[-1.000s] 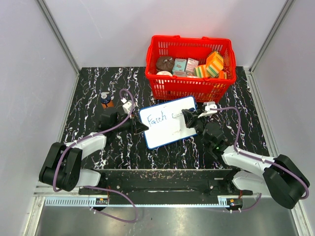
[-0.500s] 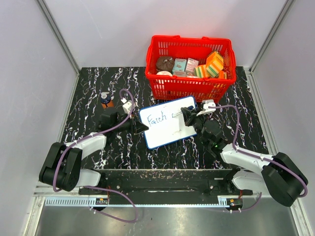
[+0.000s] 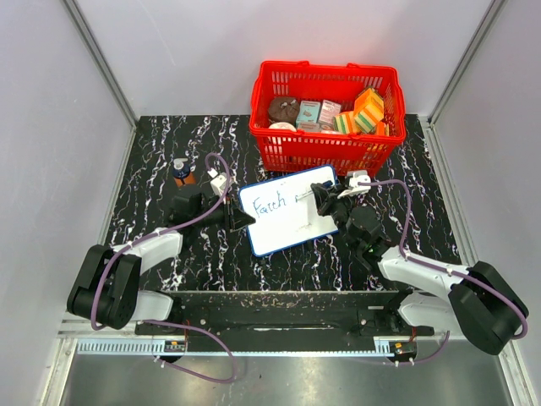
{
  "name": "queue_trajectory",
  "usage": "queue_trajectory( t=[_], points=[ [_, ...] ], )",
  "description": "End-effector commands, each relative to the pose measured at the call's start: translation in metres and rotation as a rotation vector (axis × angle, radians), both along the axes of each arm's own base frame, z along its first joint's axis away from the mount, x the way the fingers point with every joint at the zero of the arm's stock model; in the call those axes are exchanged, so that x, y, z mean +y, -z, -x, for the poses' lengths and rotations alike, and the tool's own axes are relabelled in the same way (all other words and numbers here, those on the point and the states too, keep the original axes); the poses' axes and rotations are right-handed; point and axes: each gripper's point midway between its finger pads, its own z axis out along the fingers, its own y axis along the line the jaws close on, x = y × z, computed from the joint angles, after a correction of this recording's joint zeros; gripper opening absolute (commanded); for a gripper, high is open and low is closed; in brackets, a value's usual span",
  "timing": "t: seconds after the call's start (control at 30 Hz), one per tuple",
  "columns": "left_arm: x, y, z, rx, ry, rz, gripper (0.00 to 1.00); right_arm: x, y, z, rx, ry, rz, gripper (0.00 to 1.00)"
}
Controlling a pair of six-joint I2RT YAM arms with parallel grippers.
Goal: Write a sentence on the whiteboard
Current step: Write with the whiteboard marker on the whiteboard.
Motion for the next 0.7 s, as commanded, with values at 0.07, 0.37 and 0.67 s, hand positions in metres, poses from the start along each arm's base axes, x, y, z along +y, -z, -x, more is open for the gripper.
queue_trajectory(
  t=[0.07, 0.37, 0.67],
  points=[
    [0.014, 0.003, -0.022, -0.144, -0.053, -0.108, 0.00, -0.009, -0.024, -0.012, -0.054, 0.061, -0.023, 0.00],
    [0.014, 0.002, -0.023, -0.147, -0.054, -0.108, 0.00, -0.011, -0.026, -0.012, -0.060, 0.062, -0.032, 0.00],
    [0.014, 0.003, -0.022, -0.146, -0.054, -0.108, 0.00, -0.019, -0.021, -0.014, -0.053, 0.092, -0.021, 0.00]
  ],
)
